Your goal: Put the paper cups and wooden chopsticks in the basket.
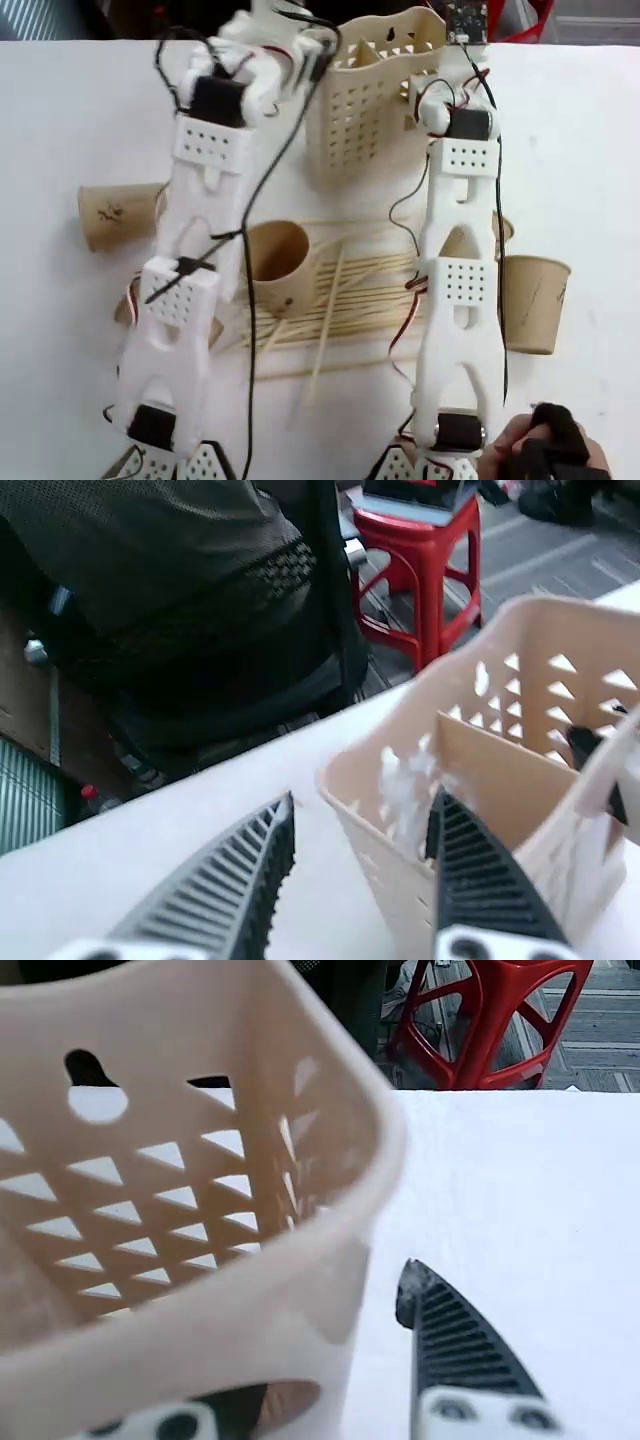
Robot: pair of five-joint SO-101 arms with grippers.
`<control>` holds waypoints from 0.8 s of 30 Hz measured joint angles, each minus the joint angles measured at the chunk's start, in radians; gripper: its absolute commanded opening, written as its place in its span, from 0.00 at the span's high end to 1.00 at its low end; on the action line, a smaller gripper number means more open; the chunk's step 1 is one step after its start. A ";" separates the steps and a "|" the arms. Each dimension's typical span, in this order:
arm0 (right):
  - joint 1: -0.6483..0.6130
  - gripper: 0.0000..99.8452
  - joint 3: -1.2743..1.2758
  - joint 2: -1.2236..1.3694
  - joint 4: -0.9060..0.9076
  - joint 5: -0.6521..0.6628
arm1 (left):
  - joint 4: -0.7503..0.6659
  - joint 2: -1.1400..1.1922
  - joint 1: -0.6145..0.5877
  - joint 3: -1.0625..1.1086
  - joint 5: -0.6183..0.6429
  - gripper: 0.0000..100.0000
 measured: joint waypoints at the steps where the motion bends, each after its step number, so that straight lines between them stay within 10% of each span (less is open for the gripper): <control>1: 0.000 0.85 0.002 0.000 0.000 0.000 | -0.026 0.000 -0.011 0.000 0.000 0.77; 16: 0.008 0.84 0.008 0.005 0.000 -0.101 | -0.209 0.000 -0.023 0.310 0.258 0.74; 24: -0.017 0.84 0.006 0.003 0.051 -0.109 | -0.272 -0.005 0.038 0.408 0.242 0.98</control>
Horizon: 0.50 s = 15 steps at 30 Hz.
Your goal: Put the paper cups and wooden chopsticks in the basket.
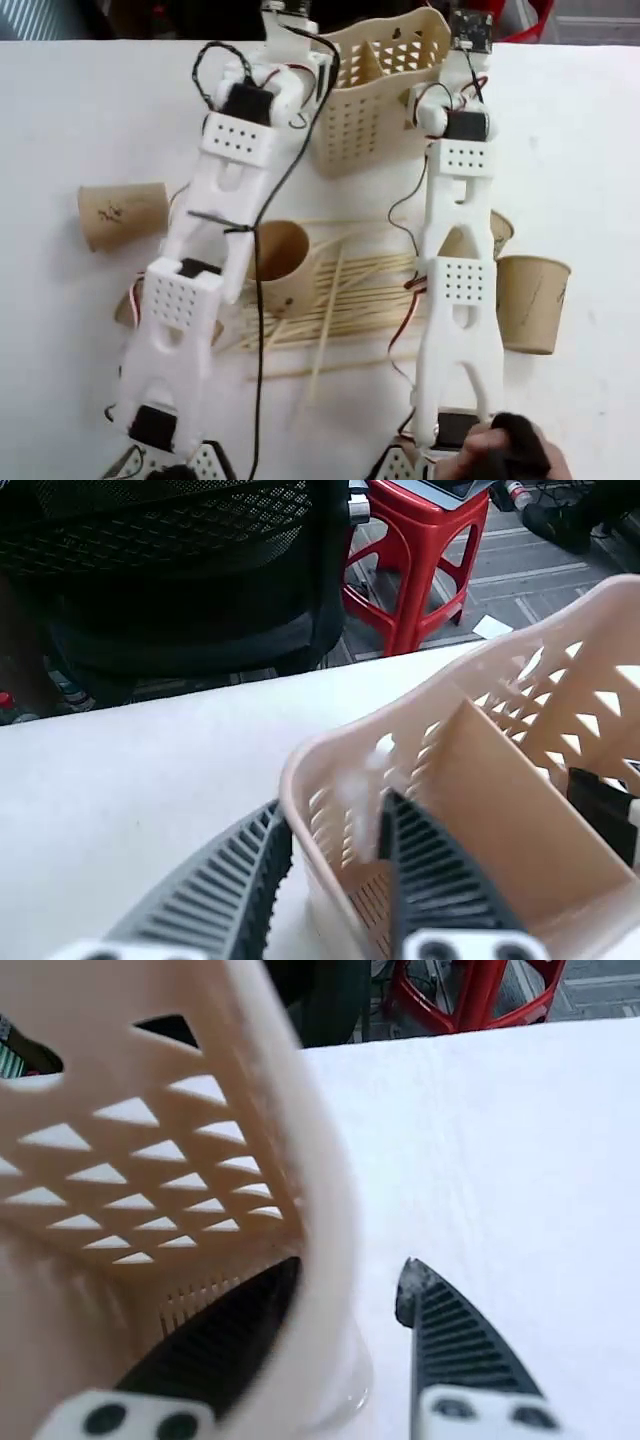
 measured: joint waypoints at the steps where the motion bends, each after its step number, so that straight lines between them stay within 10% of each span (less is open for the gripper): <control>1: -0.005 0.84 0.000 -0.003 0.020 -0.002 | -0.026 -0.002 0.000 0.018 -0.014 0.96; 15: -0.028 0.85 0.003 -0.152 0.399 -0.003 | 0.008 -0.006 -0.014 -0.017 -0.037 0.98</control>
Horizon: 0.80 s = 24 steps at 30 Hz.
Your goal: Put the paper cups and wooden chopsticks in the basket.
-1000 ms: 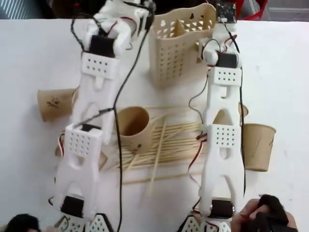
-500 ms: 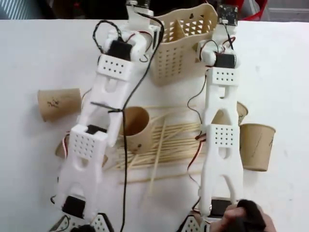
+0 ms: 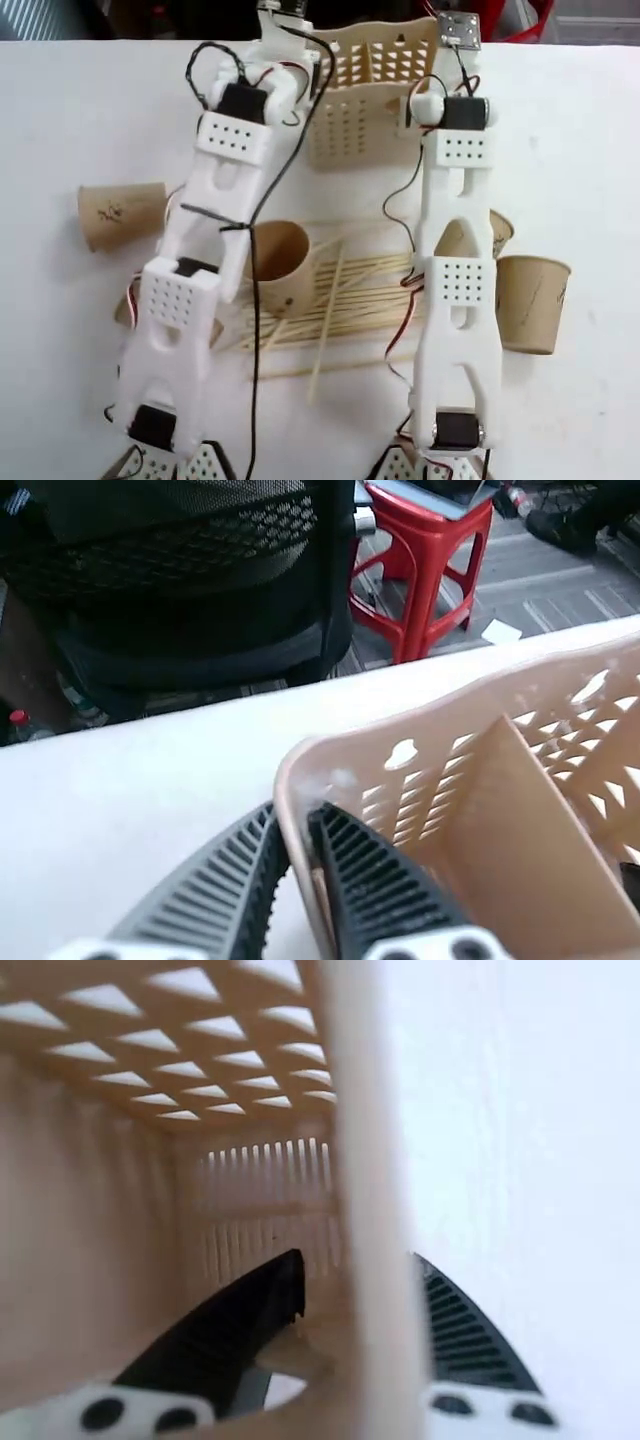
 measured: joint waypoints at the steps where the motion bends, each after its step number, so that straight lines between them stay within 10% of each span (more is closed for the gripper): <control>1: 0.000 0.85 0.000 -0.008 0.018 0.000 | 0.029 0.002 -0.003 -0.017 0.000 0.98; 24: -0.092 0.68 0.081 -0.075 0.126 0.115 | 0.178 0.006 -0.087 -0.129 -0.097 0.98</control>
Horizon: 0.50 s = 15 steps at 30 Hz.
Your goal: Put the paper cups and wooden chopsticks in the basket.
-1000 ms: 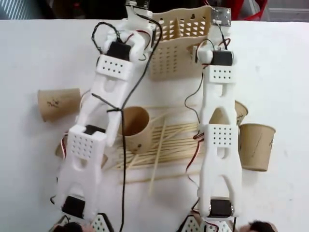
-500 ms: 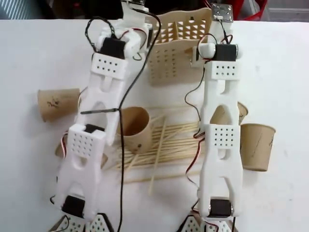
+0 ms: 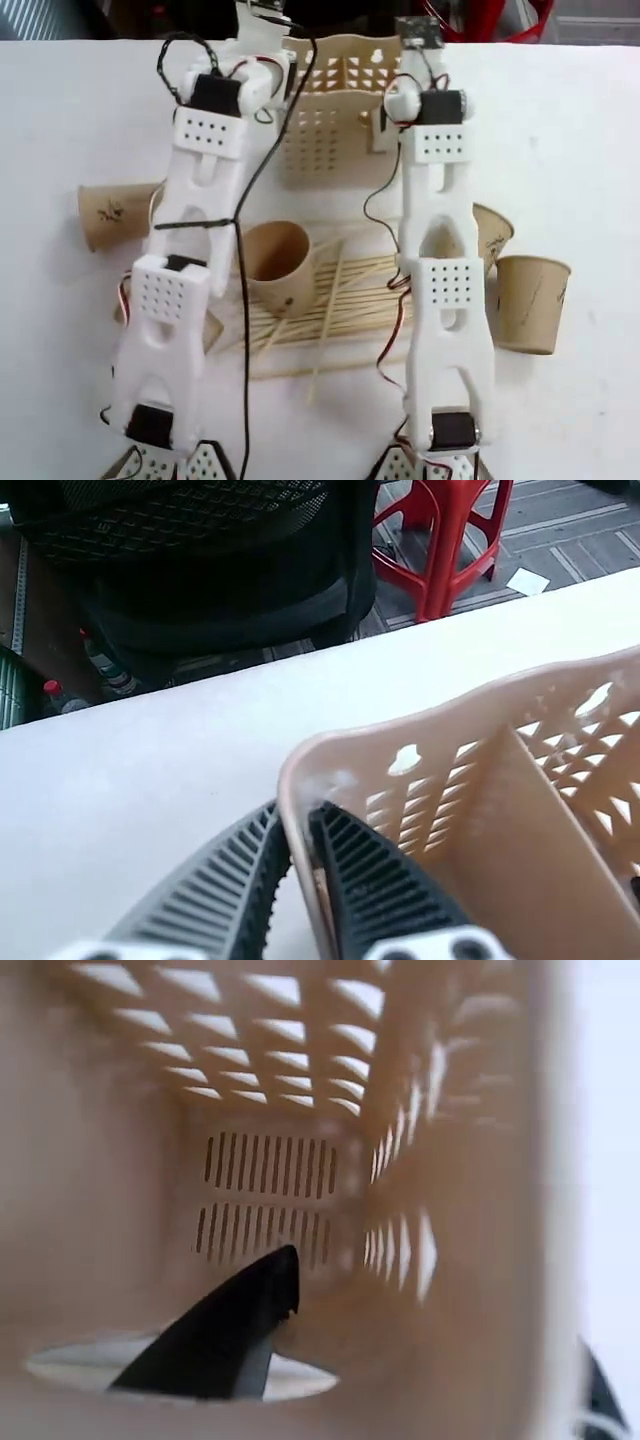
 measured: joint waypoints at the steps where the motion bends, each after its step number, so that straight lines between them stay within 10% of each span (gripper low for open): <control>1: -0.008 0.68 0.012 -0.009 0.000 0.023 | 0.000 0.000 -0.002 0.000 -0.012 0.98; 15: -0.038 0.73 0.121 -0.051 -0.002 0.084 | 0.003 -0.002 -0.028 0.011 -0.035 0.98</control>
